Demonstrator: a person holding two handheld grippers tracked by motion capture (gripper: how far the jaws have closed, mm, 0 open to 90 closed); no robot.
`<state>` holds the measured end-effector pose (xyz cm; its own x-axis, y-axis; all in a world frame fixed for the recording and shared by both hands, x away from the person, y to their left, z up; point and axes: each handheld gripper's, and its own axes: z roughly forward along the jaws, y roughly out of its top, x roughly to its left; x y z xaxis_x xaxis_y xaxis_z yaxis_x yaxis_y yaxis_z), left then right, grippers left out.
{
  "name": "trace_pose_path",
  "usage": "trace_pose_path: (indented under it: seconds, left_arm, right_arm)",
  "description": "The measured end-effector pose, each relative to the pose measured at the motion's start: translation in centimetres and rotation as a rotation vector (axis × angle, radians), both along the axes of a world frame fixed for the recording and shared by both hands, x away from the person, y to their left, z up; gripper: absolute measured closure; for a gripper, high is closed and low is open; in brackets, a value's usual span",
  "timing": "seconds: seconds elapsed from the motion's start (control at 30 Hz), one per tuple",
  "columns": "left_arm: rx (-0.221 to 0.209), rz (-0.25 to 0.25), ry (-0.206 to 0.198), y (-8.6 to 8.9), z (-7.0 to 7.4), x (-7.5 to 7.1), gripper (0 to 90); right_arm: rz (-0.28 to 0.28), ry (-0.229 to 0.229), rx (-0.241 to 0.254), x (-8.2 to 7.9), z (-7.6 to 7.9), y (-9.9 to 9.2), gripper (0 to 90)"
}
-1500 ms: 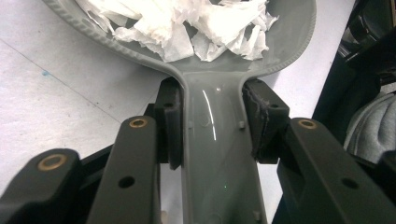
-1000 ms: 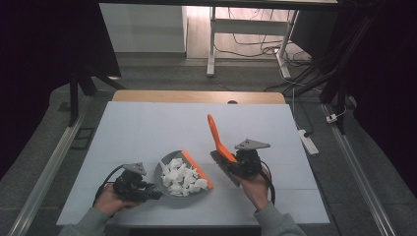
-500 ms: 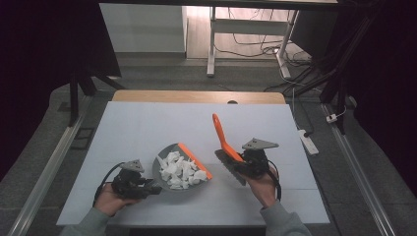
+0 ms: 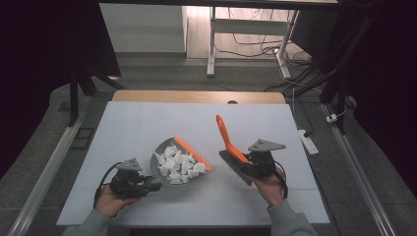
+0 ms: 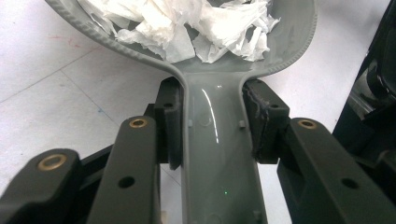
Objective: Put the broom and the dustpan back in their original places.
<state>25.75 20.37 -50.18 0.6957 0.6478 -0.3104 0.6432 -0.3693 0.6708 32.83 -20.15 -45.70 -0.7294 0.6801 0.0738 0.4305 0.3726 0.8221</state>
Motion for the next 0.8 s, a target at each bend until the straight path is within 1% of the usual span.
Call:
trace_pose_path:
  seconds: [0.13,0.27,0.6,0.8]
  left_arm:
    - [-0.005,0.015,-0.003,0.1,0.0,0.0,61.7]
    - [-0.015,0.043,-0.003,0.2,0.1,0.0,61.7]
    - [-0.040,0.095,-0.017,0.8,0.2,-0.3,61.7]
    - [-0.052,0.150,-0.026,1.5,0.2,-0.5,61.7]
  right_arm:
    - [-0.005,-0.003,0.006,0.0,0.2,-0.7,69.9]
    - [-0.007,0.000,0.009,0.1,0.2,-1.3,69.9]
    - [-0.002,-0.002,0.002,-0.2,0.2,-2.3,69.9]
    - [0.005,-0.009,0.007,-0.4,0.4,-3.1,69.9]
